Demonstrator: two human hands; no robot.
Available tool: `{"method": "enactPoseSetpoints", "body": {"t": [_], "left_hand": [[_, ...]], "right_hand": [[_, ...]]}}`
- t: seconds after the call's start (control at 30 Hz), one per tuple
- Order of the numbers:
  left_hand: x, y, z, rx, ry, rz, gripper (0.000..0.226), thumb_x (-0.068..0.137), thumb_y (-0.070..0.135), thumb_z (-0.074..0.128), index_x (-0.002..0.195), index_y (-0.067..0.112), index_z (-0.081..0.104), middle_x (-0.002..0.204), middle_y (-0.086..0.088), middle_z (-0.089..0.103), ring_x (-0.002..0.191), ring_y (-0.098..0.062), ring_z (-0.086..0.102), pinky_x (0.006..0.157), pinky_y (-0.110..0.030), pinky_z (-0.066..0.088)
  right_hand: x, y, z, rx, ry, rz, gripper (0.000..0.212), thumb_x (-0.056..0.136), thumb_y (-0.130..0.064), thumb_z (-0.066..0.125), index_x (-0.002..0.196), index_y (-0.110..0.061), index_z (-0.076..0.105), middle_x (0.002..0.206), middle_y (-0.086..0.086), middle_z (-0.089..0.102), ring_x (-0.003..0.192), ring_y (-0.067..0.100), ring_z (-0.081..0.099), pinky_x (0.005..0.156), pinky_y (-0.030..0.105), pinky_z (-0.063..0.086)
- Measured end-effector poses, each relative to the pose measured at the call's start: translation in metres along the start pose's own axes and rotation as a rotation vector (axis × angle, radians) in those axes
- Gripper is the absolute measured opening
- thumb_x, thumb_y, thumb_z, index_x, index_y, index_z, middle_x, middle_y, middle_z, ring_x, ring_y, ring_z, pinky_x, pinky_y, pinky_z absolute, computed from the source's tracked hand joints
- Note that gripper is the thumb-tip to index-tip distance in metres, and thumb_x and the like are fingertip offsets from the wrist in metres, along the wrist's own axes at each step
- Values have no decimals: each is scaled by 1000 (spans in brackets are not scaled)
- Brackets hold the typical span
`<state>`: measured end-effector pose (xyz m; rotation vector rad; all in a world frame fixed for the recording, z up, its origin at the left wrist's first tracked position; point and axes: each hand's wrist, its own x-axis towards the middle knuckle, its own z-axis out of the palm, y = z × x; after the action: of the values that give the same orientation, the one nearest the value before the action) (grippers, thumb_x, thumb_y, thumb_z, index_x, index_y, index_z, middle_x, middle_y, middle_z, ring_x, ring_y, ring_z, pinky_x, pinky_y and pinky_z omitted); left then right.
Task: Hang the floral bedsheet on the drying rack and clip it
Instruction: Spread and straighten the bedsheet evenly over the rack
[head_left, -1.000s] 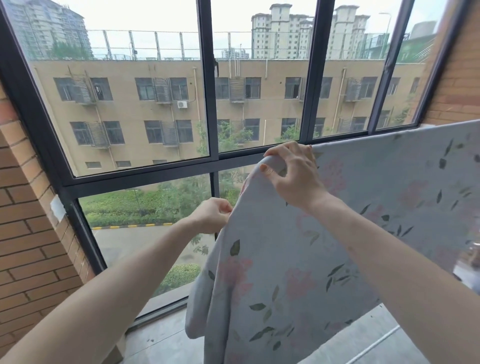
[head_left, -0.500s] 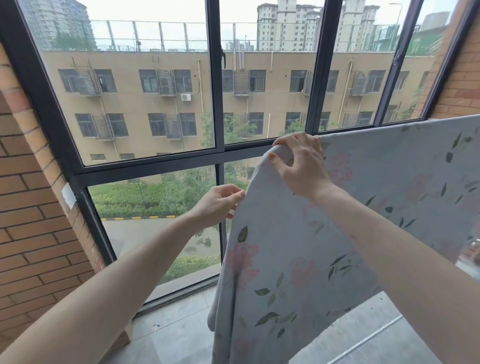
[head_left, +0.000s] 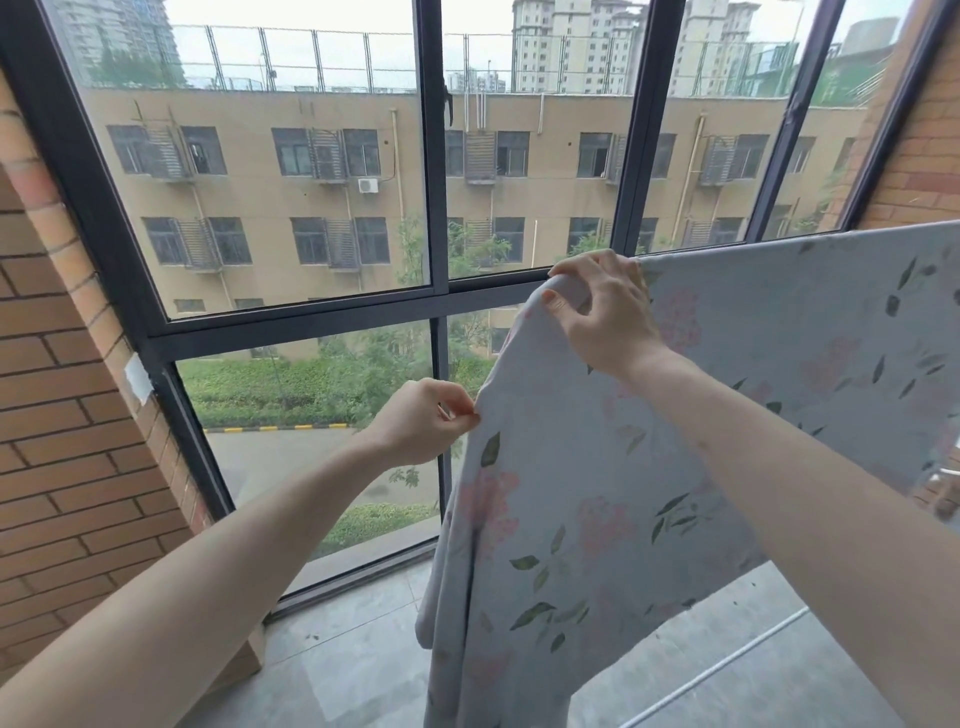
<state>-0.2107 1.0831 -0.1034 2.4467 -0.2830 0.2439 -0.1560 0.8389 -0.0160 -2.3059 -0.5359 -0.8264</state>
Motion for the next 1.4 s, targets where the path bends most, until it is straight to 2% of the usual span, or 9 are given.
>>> {"method": "enactPoseSetpoints", "body": {"t": [0.23, 0.37, 0.5, 0.6, 0.8, 0.9, 1.0, 1.17, 1.4], "left_hand": [[7, 3, -8, 57, 287, -24, 16, 95, 22, 71, 84, 34, 71, 80, 19, 71, 75, -4, 69, 69, -30, 56], [8, 0, 5, 27, 92, -105, 16, 93, 21, 67, 85, 33, 73, 87, 19, 72, 82, -7, 69, 81, -40, 62], [2, 7, 4, 6, 190, -36, 32, 89, 10, 61, 112, 30, 65, 107, 16, 69, 90, -3, 68, 80, -38, 61], [-7, 16, 12, 14, 184, 73, 53, 87, 18, 62, 137, 34, 53, 123, 14, 66, 100, -2, 65, 83, -37, 59], [-35, 6, 45, -22, 46, 15, 79, 92, 34, 62, 156, 47, 16, 130, 8, 63, 111, -22, 62, 91, -40, 52], [-58, -9, 63, 47, 4, -46, 67, 97, 33, 61, 156, 34, 27, 135, 10, 57, 121, -20, 59, 88, -32, 43], [-88, -21, 89, 129, -95, -126, 71, 93, 34, 61, 156, 29, 28, 150, 3, 48, 133, -21, 51, 103, -37, 46], [-143, -17, 132, -61, -56, -129, 39, 87, 34, 67, 123, 38, 52, 119, 30, 48, 114, 2, 53, 94, -35, 53], [-156, 9, 196, -59, -261, -159, 22, 90, 41, 64, 110, 48, 58, 118, 31, 53, 112, 6, 57, 85, -31, 56]], "right_hand": [[3, 0, 4, -3, -23, -1, 33, 96, -50, 58, 123, -31, 63, 126, -7, 52, 129, 20, 37, 118, 45, 28], [3, -2, 7, -1, -22, 2, 32, 97, -47, 58, 123, -30, 62, 127, -6, 51, 130, 21, 37, 120, 49, 25], [-3, 5, 7, 7, -48, -46, 46, 96, -42, 61, 139, -29, 53, 147, -5, 44, 147, 20, 26, 125, 48, 21], [-24, 14, 9, 19, -83, -34, 72, 96, -36, 64, 159, -31, 29, 169, -10, 16, 158, 12, 2, 126, 37, 9], [-118, 36, 34, 158, -233, 178, 78, 97, -31, 65, 161, -35, 20, 169, -19, 10, 154, 4, 15, 121, 30, 24], [-183, 55, 43, 175, -360, 317, 73, 99, -30, 64, 160, -37, 25, 166, -23, 13, 152, 1, 18, 116, 29, 30], [-245, 80, 46, 225, -420, 491, 70, 98, -26, 66, 157, -37, 30, 160, -23, 23, 148, 4, 29, 120, 34, 32], [-325, 113, 38, 297, -482, 751, 67, 97, -27, 67, 153, -41, 33, 151, -24, 33, 139, 8, 42, 116, 37, 39], [-375, 163, 3, 343, -526, 917, 63, 96, -30, 67, 149, -46, 37, 149, -25, 35, 129, 3, 50, 104, 28, 43]]}}
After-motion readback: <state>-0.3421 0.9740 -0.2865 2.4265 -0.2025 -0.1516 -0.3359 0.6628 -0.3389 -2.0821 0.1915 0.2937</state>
